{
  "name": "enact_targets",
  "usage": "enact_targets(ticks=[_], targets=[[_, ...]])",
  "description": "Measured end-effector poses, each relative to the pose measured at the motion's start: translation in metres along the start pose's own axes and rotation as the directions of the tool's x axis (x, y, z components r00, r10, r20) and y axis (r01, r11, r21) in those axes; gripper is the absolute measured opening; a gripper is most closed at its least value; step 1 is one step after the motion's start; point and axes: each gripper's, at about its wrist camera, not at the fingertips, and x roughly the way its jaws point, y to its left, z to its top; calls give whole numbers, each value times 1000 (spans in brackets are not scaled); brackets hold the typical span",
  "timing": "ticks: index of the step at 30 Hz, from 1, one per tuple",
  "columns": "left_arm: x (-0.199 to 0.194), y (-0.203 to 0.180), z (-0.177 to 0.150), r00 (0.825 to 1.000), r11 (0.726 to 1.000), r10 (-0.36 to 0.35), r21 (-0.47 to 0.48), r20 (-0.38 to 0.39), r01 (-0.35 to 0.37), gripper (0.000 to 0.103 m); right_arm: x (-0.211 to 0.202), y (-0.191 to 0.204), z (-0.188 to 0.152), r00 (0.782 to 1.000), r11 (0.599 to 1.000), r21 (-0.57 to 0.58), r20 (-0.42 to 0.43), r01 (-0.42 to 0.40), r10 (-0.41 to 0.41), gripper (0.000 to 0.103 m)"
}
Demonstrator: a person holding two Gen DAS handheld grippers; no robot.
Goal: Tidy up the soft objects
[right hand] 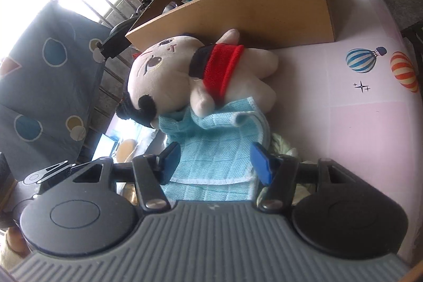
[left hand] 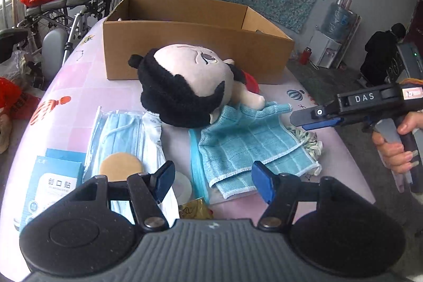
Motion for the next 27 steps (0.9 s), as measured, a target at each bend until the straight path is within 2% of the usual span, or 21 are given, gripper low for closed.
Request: enact_targets(ticks=[2,4,7,9,12,13,16,18,19,20,21,23,27], targets=[[18,6,4,998,995,-64,-73,-17,62,65,5,-4,3,999,998,-42,1,53,-53,63],[37,9,9,996,990,-85,-115,-21,82,65,8,-5,4,998,994,-96,6,56,-55,67],[61,2,17,999,998,-49,-42,-9,48,64,21,-10,17,998,987,-154,10,55,-54,68],[77,-4,22,1000,1000,-23,5,-21,23,58,29,-13,21,998,983,-177,13,57,-56,68],[96,-4,27,999,1000,-19,5,-36,19,46,41,-20,27,999,980,-195,28,39,-34,68],[100,-3,28,999,1000,-25,-1,-42,25,45,44,-22,28,999,979,-202,25,27,-22,67],[109,-1,31,999,1000,-14,-12,-39,13,40,56,-29,33,1000,981,-196,1,9,-8,55],[111,3,32,999,999,-19,-32,-34,18,30,63,-34,36,1000,984,-180,-13,-4,2,47],[111,4,32,999,999,-14,-38,-37,12,29,65,-35,36,1000,985,-172,-16,-9,6,38],[111,5,32,999,999,-10,-47,-39,8,21,67,-36,36,1000,986,-164,-23,-20,17,27],[110,5,31,999,998,-17,-56,-35,15,11,66,-35,36,999,986,-162,-27,-41,37,21],[105,4,29,999,997,-45,-62,-26,43,10,62,-29,33,998,980,-193,-7,-56,56,11],[94,-8,24,999,999,-39,-12,8,39,7,47,-15,26,995,966,-248,44,-80,93,7]])
